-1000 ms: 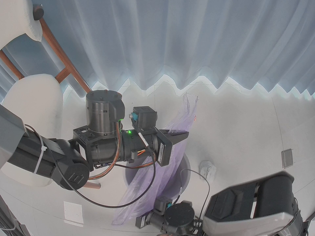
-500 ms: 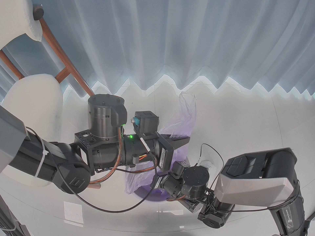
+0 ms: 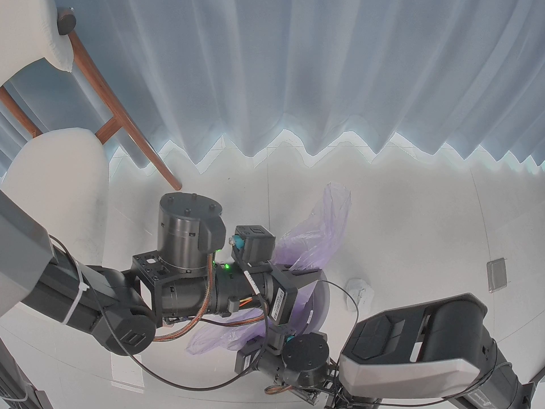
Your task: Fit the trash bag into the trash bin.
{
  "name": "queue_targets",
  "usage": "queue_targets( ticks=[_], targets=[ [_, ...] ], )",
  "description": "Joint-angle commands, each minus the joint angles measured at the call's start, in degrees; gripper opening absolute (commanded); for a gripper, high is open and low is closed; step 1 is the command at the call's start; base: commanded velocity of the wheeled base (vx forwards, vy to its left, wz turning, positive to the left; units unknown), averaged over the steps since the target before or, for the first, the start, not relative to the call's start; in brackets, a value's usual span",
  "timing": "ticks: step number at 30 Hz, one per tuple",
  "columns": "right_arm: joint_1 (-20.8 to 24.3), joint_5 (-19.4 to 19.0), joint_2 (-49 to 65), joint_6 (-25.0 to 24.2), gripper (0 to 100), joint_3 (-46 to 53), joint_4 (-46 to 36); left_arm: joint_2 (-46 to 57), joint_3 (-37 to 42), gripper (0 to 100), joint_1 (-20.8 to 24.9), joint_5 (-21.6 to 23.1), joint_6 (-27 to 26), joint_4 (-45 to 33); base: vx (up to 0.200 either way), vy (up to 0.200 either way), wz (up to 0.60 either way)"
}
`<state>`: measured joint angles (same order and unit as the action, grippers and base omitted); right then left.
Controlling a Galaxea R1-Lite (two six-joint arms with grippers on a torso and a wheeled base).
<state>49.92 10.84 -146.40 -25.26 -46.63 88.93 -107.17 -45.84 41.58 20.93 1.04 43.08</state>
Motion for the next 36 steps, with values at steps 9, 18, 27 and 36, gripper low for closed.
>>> queue_targets(
  ticks=[9,18,27,36],
  targets=[
    [15.8,-6.6,22.8,-2.3,0,29.3,1.1,0.0,3.7,0,-0.2,-1.6,0.1,-0.5,0.0,0.0,0.0],
    [19.2,-9.3,40.5,-2.4,0,46.6,0.8,0.6,5.9,0,0.6,-5.0,0.0,-2.3,0.0,0.0,0.0],
    [-4.0,-4.2,49.8,-7.3,0,46.0,0.8,2.1,10.3,0,3.9,-5.1,-0.1,-2.3,0.0,0.0,0.0],
    [-28.2,-10.3,46.0,-10.7,100,37.6,-0.2,1.7,9.8,0,4.9,-5.2,0.0,-2.1,0.0,0.0,0.0]
  ],
)
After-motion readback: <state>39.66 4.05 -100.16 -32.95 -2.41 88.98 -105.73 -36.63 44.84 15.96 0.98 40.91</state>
